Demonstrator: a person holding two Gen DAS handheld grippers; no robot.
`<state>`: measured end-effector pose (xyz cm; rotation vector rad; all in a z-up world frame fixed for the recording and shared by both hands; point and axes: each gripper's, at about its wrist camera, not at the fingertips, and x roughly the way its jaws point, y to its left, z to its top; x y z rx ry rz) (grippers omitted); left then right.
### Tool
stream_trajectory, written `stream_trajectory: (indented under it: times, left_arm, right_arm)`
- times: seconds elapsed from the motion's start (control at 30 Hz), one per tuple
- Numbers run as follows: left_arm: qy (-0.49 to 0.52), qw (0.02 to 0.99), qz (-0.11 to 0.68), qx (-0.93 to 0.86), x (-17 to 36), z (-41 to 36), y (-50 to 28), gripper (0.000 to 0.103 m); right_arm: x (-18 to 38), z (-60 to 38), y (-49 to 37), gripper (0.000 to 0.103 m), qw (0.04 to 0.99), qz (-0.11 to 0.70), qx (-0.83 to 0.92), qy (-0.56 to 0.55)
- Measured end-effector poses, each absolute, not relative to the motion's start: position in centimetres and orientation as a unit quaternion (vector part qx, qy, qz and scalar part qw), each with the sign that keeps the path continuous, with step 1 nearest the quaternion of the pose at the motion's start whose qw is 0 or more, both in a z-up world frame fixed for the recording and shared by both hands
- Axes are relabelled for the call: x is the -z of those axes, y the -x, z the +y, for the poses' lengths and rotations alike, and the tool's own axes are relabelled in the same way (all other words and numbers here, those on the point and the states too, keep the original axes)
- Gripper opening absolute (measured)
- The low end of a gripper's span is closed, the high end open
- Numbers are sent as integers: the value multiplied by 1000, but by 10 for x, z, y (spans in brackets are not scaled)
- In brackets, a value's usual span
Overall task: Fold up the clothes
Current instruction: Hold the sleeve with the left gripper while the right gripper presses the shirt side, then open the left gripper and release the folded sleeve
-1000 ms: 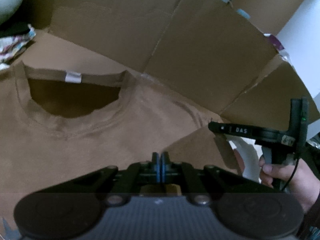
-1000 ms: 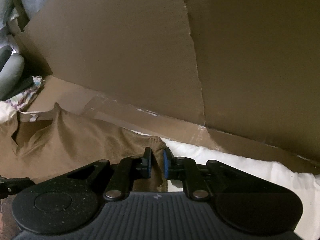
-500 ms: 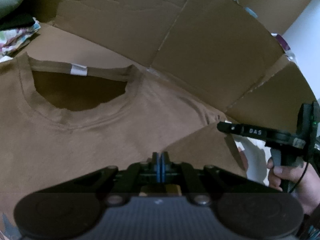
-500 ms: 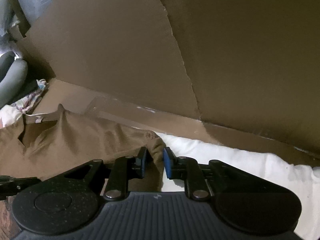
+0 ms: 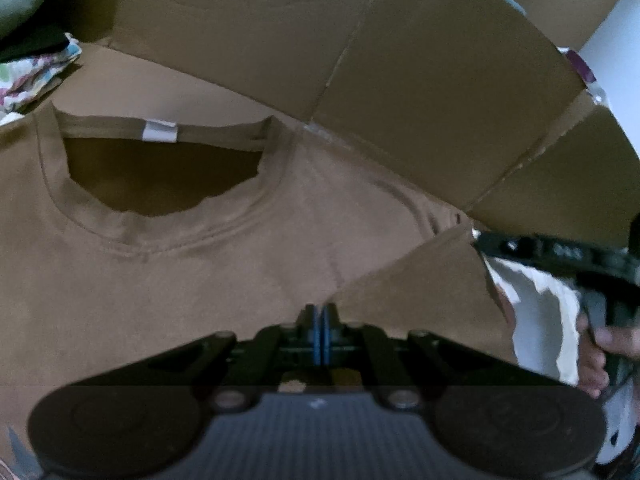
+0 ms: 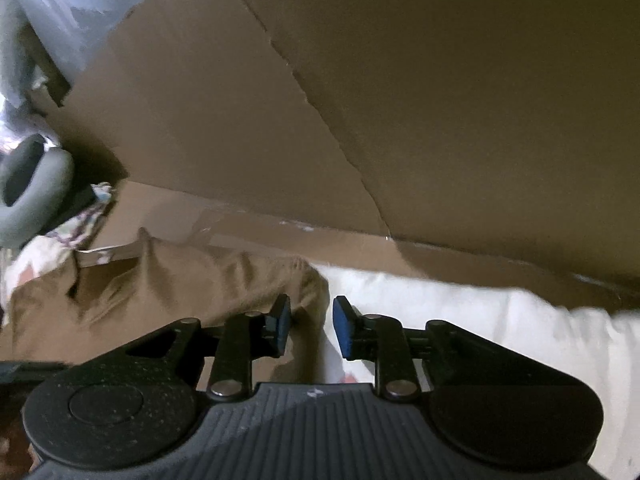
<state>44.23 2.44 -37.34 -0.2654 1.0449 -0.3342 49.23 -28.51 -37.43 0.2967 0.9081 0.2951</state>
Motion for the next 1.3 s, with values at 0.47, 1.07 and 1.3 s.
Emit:
stream_trajectory:
  times: [0.47, 1.07, 1.3]
  left_arm:
    - [126, 843, 500, 157, 369, 24, -443, 3]
    - [115, 853, 487, 147, 367, 27, -443, 3]
    - [123, 847, 498, 139, 374, 32, -444, 8]
  right_arm:
    - [387, -314, -422, 34, 858, 458, -170, -158]
    - [390, -304, -405, 33, 857, 460, -179, -147]
    - [389, -319, -384, 33, 852, 470, -178, -146]
